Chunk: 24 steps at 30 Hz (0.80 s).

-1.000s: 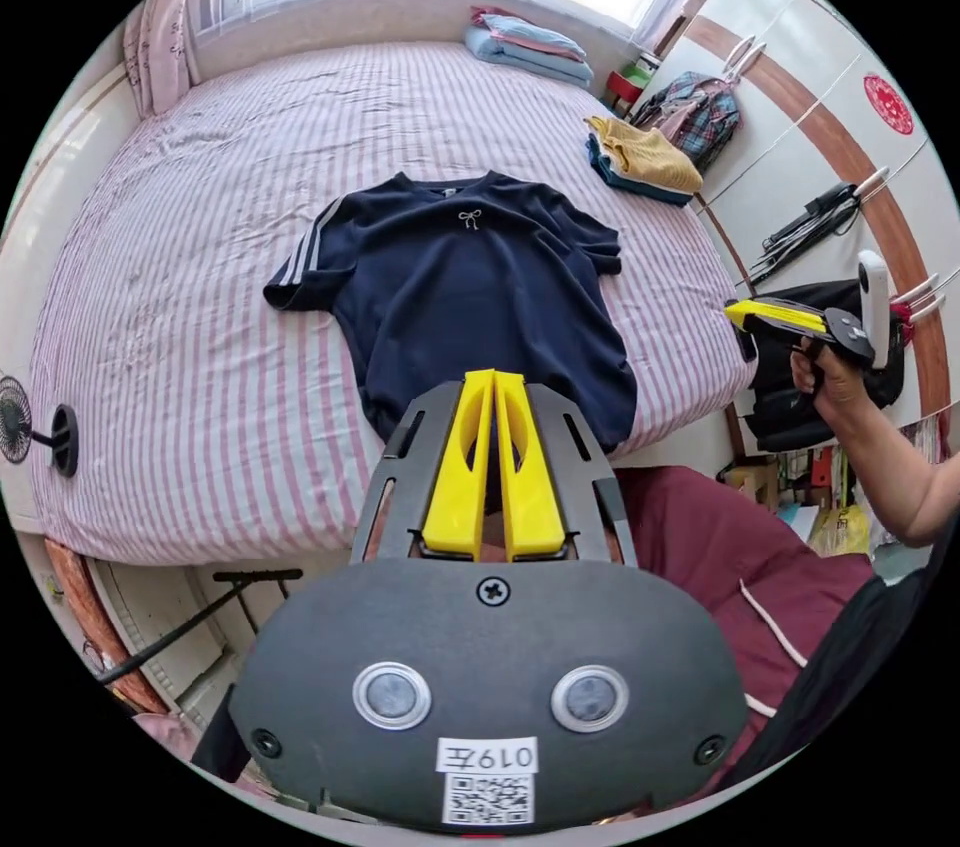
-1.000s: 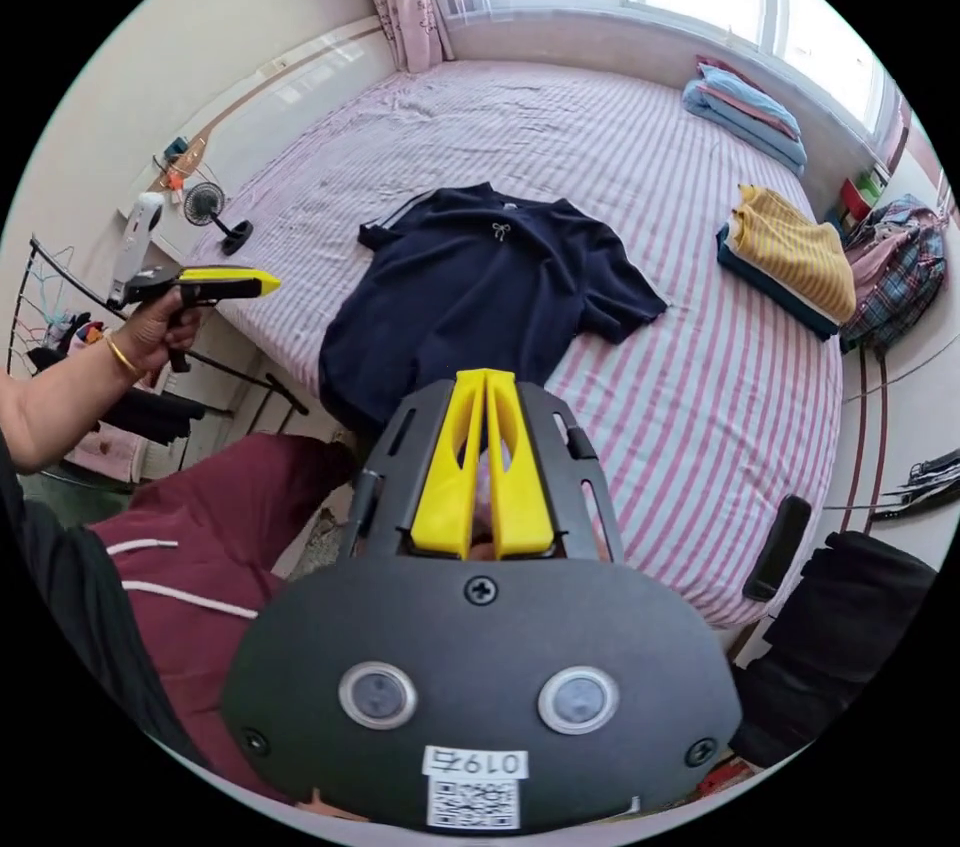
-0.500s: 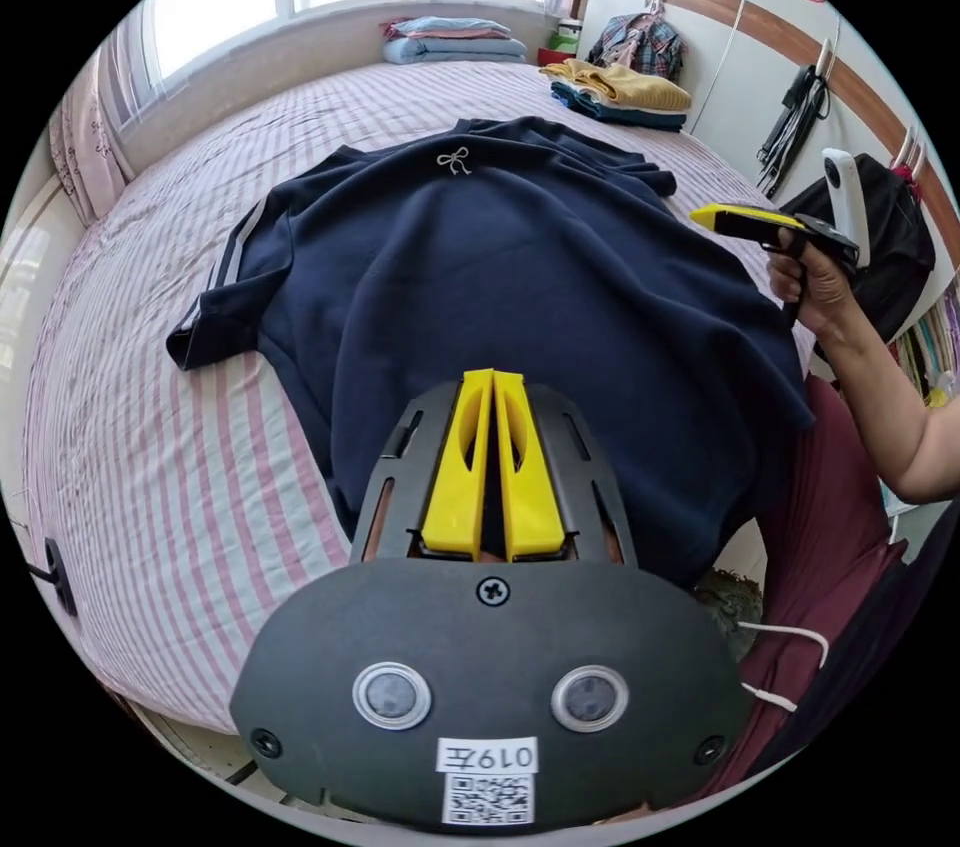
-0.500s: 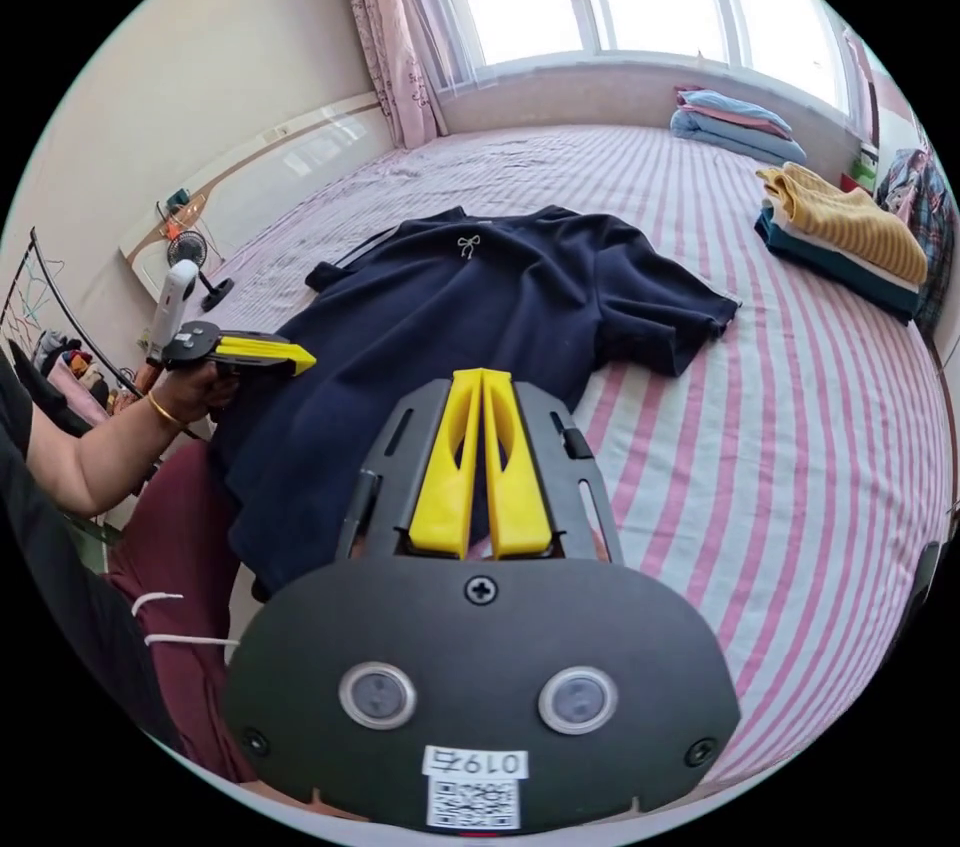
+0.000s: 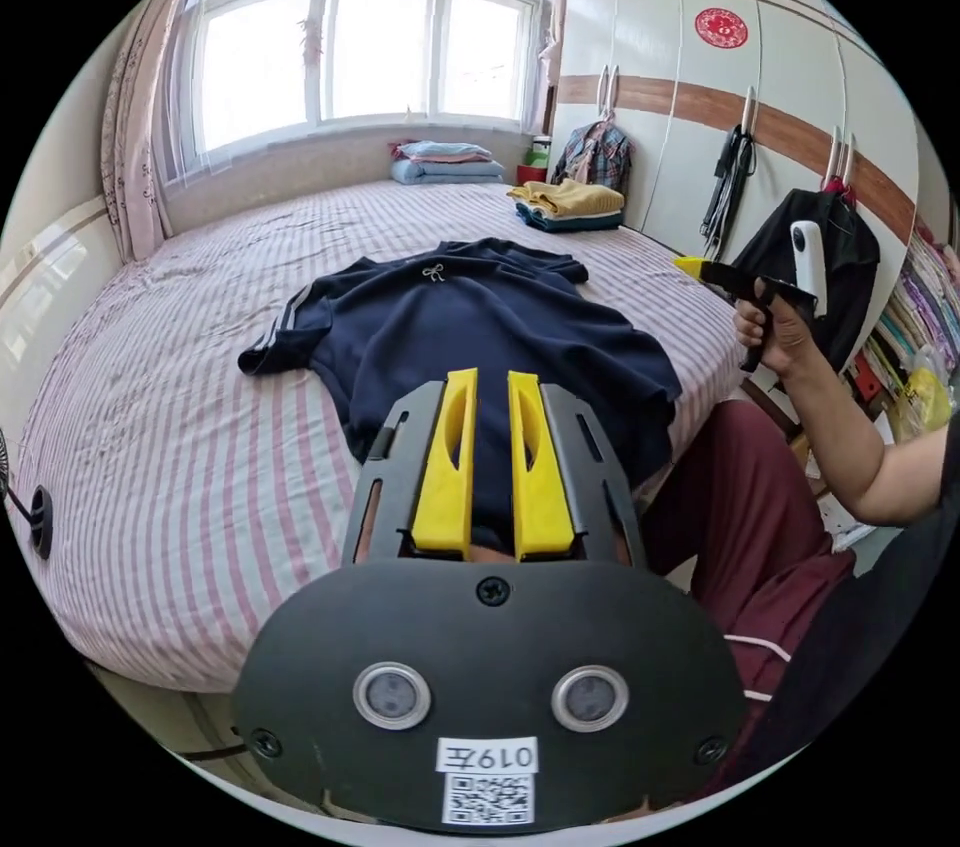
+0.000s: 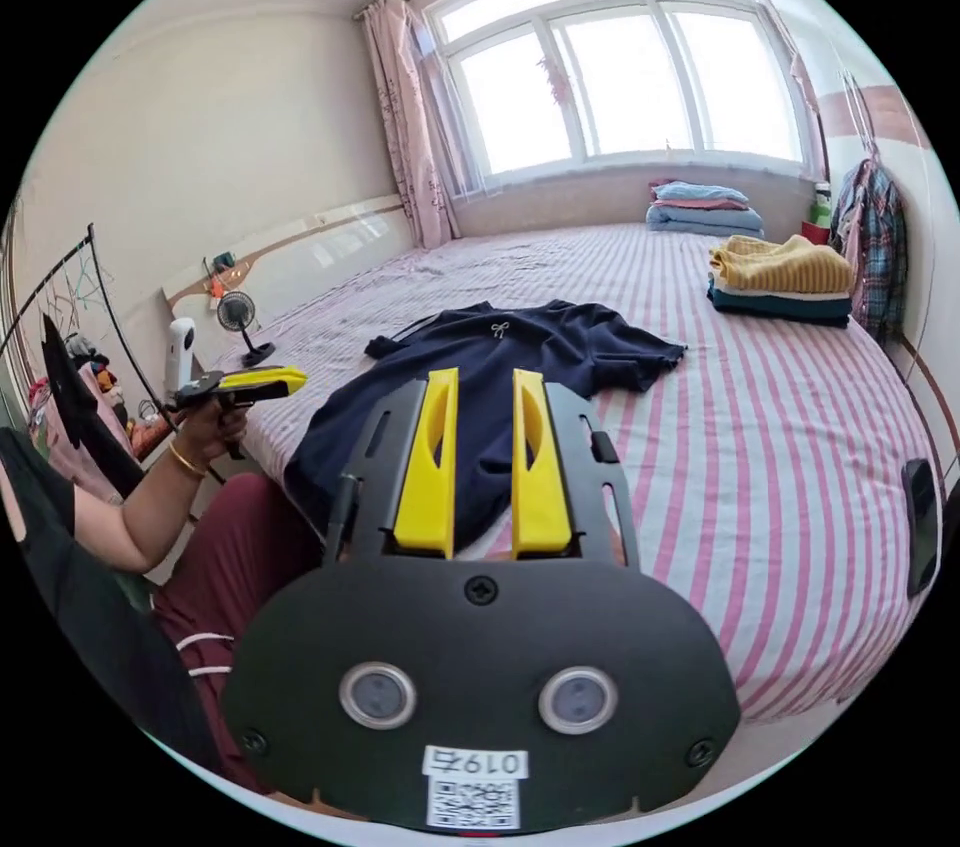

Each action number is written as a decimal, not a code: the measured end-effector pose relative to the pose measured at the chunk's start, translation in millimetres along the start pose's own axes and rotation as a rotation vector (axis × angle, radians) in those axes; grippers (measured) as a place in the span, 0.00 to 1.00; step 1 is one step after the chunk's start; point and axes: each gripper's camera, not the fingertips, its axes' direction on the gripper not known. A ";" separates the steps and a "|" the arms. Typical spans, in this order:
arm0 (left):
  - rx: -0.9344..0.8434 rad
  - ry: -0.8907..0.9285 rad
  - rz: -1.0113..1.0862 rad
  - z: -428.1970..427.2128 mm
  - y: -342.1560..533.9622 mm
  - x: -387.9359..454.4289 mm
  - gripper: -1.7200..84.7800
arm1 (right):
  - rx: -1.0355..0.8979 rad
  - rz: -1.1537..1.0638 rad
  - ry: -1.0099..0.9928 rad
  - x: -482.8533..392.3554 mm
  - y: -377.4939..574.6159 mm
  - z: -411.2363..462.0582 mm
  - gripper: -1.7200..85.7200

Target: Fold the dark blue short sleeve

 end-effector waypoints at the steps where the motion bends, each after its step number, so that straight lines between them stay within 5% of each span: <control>1: -0.028 -0.022 0.014 -1.9 12.6 7.7 0.10 | -0.028 -0.027 0.016 -14.1 5.3 -9.2 0.11; 9: -0.134 -0.231 0.178 -8.0 58.5 47.4 0.16 | -0.200 -0.317 0.250 -103.7 46.6 -35.0 0.13; 18: -0.119 -0.318 -0.075 13.5 54.1 -1.5 0.17 | -0.319 -0.108 0.298 -67.0 31.6 -17.1 0.18; 24: -0.294 -0.380 -0.139 54.4 25.0 -37.8 0.15 | -0.355 -0.068 0.312 -46.2 9.2 -1.5 0.17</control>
